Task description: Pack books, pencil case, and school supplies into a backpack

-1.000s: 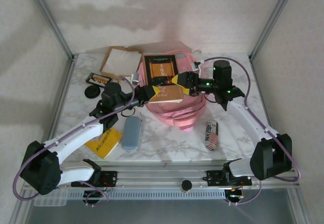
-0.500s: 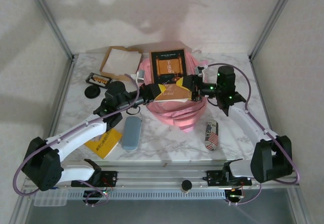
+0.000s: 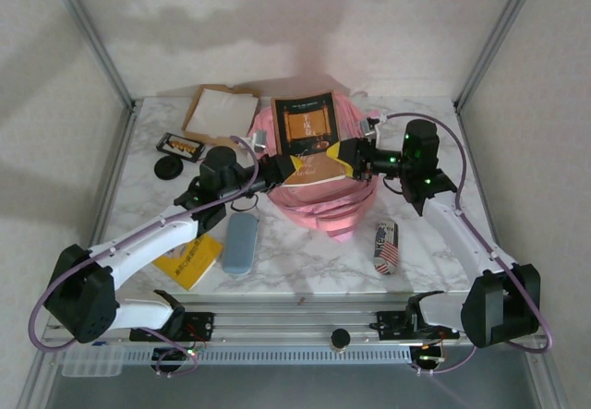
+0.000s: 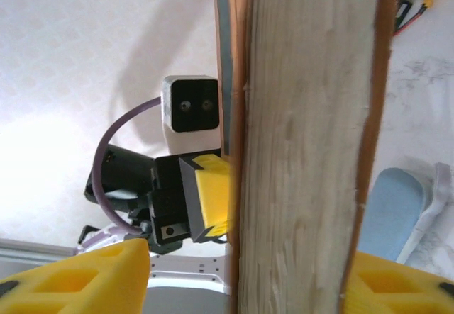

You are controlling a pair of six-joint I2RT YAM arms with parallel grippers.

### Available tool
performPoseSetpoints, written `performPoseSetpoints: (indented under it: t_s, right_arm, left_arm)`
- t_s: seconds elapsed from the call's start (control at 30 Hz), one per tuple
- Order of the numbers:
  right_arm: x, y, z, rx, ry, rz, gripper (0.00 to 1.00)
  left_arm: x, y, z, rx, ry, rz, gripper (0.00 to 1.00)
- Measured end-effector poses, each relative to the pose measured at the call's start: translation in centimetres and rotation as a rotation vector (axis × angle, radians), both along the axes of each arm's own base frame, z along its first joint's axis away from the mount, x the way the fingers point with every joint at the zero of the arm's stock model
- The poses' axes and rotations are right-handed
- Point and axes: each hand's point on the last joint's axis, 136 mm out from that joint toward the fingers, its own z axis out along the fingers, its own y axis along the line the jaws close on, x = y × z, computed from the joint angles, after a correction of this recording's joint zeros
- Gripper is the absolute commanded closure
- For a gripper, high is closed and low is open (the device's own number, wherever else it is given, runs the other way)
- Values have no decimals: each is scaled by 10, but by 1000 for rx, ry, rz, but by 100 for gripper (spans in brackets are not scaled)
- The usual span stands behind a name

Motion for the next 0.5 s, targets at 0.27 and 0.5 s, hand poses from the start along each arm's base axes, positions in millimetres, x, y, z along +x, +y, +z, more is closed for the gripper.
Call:
performPoseSetpoints:
  t_s: [0.27,0.5]
  right_arm:
    - [10,-14,-16,-70,8,-63,97]
    - [44,-72,-27,-135,28,-265,100]
  left_arm:
    - [2,-6,5,32,-43,-6,64]
    - [21,-7,-9,247,-118,13,46]
